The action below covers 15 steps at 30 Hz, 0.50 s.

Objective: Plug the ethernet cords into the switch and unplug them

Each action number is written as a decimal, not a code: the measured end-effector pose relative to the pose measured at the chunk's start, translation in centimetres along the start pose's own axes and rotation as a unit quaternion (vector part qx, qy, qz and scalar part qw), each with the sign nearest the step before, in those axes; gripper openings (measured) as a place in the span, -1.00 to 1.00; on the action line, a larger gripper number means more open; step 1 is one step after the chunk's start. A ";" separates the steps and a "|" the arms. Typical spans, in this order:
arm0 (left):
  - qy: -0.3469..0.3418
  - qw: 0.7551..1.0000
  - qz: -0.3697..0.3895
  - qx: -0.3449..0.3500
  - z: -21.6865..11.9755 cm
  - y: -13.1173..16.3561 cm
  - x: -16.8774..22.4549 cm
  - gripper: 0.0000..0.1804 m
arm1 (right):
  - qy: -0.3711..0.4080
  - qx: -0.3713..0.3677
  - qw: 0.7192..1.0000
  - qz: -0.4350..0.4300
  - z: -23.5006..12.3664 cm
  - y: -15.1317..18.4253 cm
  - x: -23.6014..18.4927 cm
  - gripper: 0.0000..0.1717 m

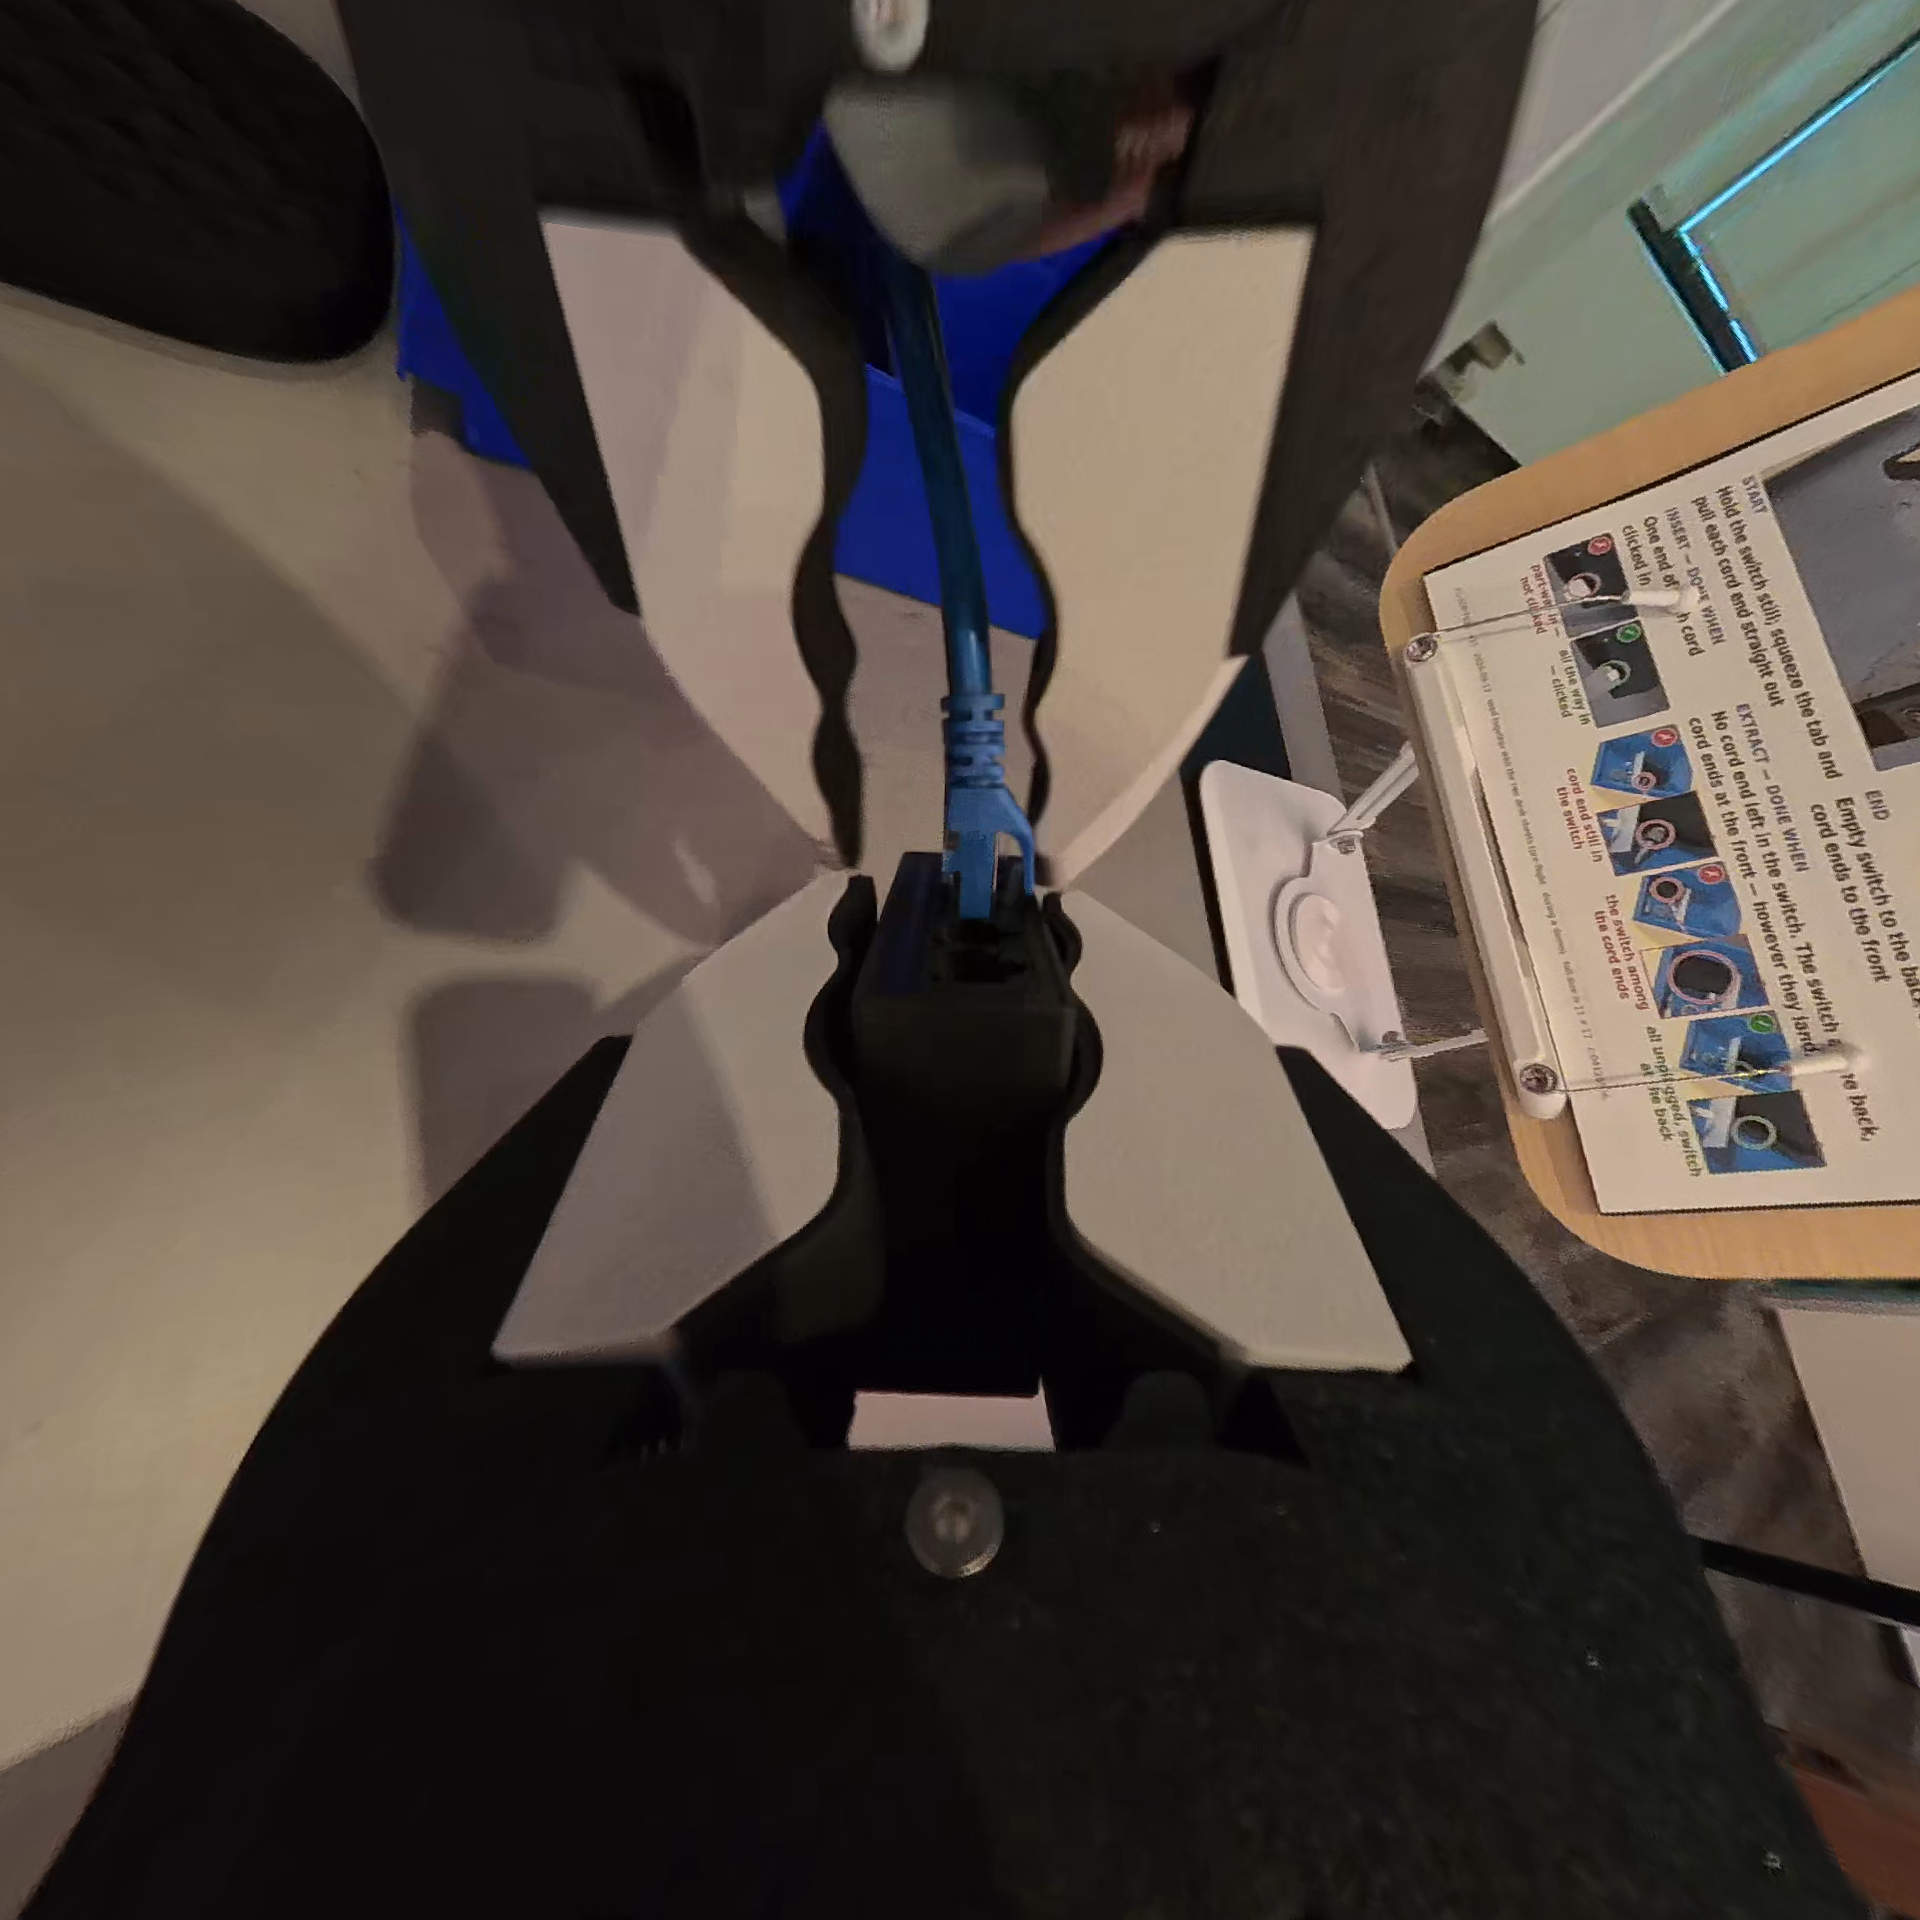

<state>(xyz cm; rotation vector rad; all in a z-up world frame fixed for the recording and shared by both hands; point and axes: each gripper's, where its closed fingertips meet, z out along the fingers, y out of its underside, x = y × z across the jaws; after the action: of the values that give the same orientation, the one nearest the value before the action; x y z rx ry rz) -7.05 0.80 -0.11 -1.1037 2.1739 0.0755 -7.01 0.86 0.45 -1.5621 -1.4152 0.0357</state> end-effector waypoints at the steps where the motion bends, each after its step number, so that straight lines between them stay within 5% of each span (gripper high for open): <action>1: -0.011 1.000 0.006 0.003 0.2 0.0 -0.1 -0.73 | -0.007 -0.006 1.000 0.001 -0.1 0.2 -0.1 -0.65; 8: -0.042 0.995 0.014 0.087 -1.5 -2.2 -1.4 -0.86 | -0.006 0.002 1.000 -0.001 -0.6 1.0 0.4 -0.64; 15: 0.022 0.993 -0.007 0.120 -1.6 -2.8 -0.6 -0.79 | -0.008 0.012 0.999 -0.030 -0.9 0.4 0.0 -0.65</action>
<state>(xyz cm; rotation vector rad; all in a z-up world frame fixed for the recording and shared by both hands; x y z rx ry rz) -5.63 -1.15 2.12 -0.9909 2.1475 -0.2124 -6.19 0.32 0.68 -1.5015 -1.4687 0.0279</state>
